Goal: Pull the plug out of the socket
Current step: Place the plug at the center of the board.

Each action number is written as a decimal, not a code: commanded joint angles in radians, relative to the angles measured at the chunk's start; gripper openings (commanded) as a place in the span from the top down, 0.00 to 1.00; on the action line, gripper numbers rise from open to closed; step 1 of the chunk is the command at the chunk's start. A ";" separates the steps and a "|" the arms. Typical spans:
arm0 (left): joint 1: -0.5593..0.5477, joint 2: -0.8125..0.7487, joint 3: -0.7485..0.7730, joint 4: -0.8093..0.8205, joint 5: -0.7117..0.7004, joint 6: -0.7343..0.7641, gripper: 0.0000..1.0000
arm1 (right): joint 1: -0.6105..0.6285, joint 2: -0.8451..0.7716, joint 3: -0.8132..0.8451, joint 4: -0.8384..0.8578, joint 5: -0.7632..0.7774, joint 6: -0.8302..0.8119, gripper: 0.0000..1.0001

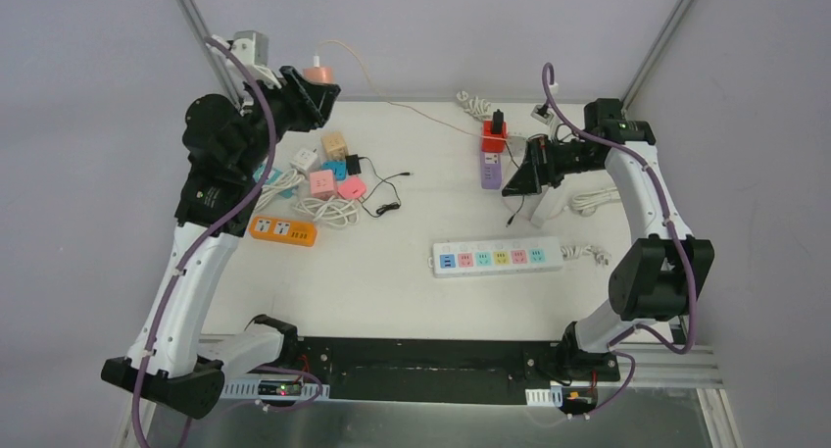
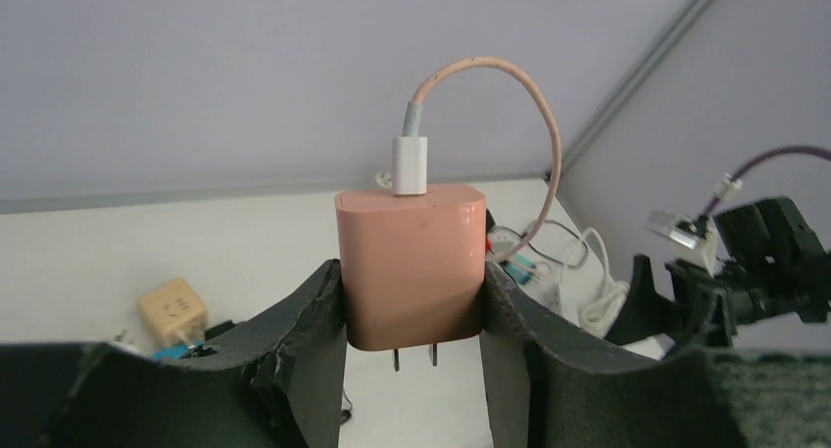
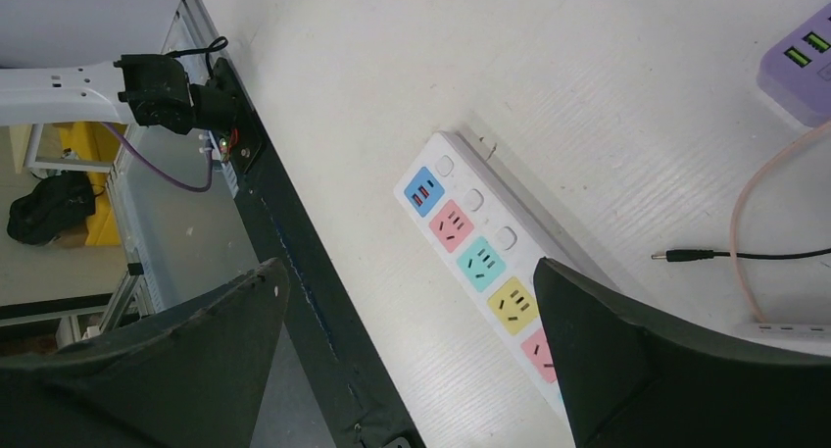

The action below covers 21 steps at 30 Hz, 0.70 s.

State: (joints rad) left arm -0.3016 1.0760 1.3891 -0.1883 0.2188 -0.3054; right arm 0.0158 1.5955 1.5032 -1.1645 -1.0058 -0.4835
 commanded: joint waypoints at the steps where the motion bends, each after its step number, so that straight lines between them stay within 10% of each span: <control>1: 0.053 -0.032 0.117 -0.103 -0.125 0.071 1.00 | -0.012 -0.070 0.002 0.018 -0.050 -0.032 0.00; 14: 0.112 0.230 0.770 -0.326 -0.150 0.104 1.00 | -0.013 -0.062 -0.024 0.049 -0.020 -0.082 0.00; 21: 0.113 0.239 0.769 -0.327 -0.079 0.057 1.00 | -0.005 -0.156 -0.241 0.692 -0.002 -0.066 0.00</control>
State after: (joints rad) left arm -0.2008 1.3277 2.1738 -0.5079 0.1032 -0.2245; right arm 0.0086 1.4982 1.3159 -0.9047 -1.0107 -0.5304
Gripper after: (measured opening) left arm 0.443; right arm 0.996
